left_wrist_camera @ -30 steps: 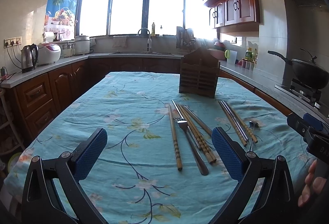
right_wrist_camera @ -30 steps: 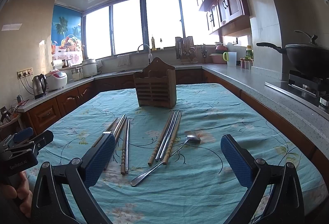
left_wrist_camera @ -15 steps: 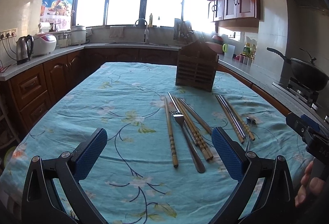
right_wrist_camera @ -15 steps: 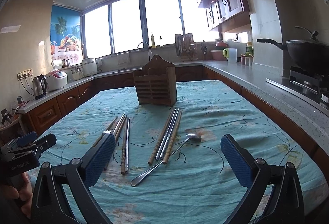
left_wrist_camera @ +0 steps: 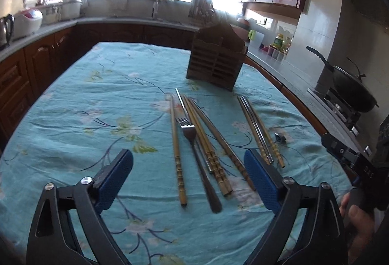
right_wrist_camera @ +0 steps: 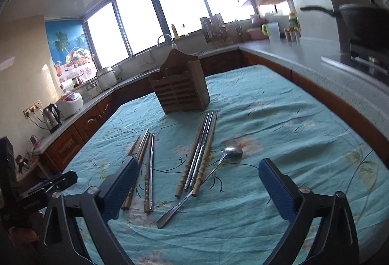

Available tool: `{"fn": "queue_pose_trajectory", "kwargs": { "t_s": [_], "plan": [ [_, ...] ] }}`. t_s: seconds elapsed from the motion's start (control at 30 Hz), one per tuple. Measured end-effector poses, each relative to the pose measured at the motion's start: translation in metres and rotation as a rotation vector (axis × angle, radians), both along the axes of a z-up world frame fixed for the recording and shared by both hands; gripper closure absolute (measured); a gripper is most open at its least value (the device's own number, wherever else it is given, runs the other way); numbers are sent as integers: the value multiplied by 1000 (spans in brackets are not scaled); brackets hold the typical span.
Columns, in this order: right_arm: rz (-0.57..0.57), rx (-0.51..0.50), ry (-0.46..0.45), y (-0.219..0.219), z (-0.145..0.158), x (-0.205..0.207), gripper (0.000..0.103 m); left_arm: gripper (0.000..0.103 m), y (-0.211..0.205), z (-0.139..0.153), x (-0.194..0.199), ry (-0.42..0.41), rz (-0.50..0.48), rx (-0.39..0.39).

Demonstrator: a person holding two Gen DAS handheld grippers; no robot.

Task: Organize utensils
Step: 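Lower the left gripper and close on the metal fork while the right gripper grasps the spoon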

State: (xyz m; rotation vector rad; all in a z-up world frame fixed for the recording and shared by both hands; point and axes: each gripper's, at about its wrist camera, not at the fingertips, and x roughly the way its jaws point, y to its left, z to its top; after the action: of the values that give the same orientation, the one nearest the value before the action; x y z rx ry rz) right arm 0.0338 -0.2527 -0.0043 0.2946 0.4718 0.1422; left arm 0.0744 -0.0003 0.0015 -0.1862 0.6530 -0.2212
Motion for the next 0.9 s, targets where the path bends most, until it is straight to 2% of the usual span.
{"fn": "queue_pose_trajectory", "kwargs": {
  "t_s": [0.03,0.1,0.17,0.23,0.3,0.4,0.6,0.9],
  "plan": [
    [5,21,19,-3,-1,5,14,16,-1,-1,6,20,-13,-11],
    [15,57,58,-8,-4,15,26,23,-4,-5,20,68,-42,-33],
    [23,86,104,-11,-8,26,36,39,-7,-10,34,120,-66,-40],
    [26,98,142,-13,-12,35,46,48,-11,-14,45,155,-81,-37],
    [34,115,181,-14,-17,45,53,49,-13,-17,55,186,-93,-37],
    [46,142,228,-15,-23,57,56,52,-15,-21,69,229,-113,-43],
    [60,177,295,-19,-33,75,65,67,-21,-35,91,310,-140,-49],
    [78,232,385,-27,-50,99,72,68,-19,-47,119,353,-150,-72]
  ]
}}
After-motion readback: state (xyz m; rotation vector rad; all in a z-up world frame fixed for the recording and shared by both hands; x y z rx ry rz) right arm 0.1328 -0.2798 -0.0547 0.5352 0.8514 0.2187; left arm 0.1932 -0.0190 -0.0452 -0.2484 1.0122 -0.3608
